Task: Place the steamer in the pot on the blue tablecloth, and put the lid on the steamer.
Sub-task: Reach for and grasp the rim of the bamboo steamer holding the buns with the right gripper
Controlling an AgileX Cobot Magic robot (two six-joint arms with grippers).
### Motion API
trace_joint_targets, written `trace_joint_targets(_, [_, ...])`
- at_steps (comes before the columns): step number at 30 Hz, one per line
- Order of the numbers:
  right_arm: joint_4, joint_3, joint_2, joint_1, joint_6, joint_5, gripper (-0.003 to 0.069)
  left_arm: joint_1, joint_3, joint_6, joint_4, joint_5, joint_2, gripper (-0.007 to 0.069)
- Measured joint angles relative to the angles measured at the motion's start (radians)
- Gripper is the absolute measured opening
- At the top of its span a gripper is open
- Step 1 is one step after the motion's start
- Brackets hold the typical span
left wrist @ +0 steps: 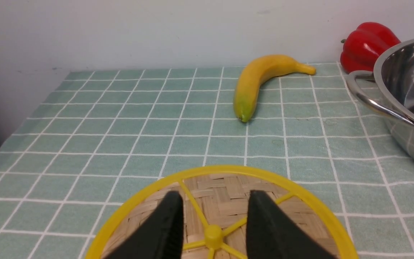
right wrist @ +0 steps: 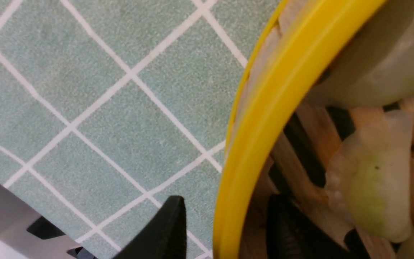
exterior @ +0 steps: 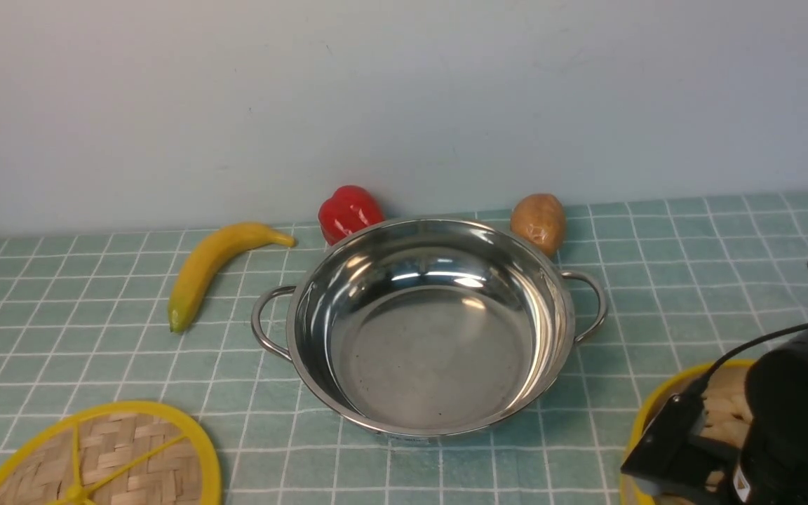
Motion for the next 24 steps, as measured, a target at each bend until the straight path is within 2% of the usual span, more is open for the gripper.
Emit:
trace_joint_targets(2, [-0.001, 0.0, 0.0, 0.0, 0.005, 0.009, 0.0237, 0.0, 0.0, 0.0, 0.0, 0.0, 0.0, 0.0243])
trace_joint_targets(3, [-0.001, 0.0, 0.0, 0.0, 0.005, 0.009, 0.0237, 0.0, 0.0, 0.0, 0.0, 0.0, 0.0, 0.0243])
trace_joint_targets(5, [-0.001, 0.0, 0.0, 0.0, 0.007, 0.015, 0.0114, 0.0, 0.0, 0.0, 0.0, 0.0, 0.0, 0.0243])
trace_joint_targets(7, [-0.008, -0.002, 0.0, 0.001, 0.0, 0.009, 0.0068, 0.0, 0.0, 0.0, 0.0, 0.0, 0.0, 0.0243])
trace_joint_targets(17, [-0.052, -0.004, -0.026, 0.001, 0.132, 0.017, 0.0059, 0.0, 0.0, 0.0, 0.0, 0.0, 0.0, 0.0243])
trace_joint_targets(24, [-0.117, -0.074, -0.142, 0.001, 0.222, 0.169, 0.0063, 0.0, 0.0, 0.0, 0.0, 0.0, 0.0, 0.0243])
